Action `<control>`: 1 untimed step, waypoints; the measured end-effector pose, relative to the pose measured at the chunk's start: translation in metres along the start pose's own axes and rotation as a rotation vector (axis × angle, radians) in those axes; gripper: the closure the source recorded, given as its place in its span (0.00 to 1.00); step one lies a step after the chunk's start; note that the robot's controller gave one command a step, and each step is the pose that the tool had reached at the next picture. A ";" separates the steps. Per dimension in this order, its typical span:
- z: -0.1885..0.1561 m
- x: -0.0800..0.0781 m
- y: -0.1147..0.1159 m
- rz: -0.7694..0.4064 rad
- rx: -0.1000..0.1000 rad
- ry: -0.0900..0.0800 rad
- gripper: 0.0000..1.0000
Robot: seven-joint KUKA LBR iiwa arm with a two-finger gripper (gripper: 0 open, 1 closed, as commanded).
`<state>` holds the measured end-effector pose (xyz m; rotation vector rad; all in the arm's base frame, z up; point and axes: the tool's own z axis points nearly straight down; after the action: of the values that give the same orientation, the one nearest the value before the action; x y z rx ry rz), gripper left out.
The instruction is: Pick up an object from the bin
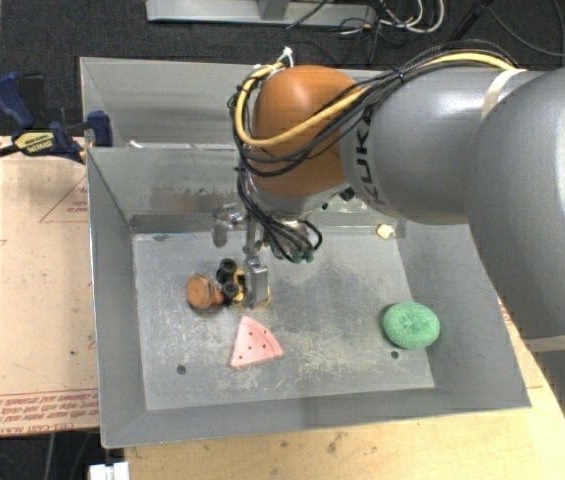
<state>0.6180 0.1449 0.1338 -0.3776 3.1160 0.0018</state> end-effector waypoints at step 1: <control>0.057 0.000 -0.006 0.116 0.000 -0.001 0.00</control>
Offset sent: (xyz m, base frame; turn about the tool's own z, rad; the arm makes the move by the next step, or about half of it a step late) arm 0.0035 -0.0066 -0.0638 0.0515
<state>0.6197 0.1392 0.0770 -0.1965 3.1317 0.0029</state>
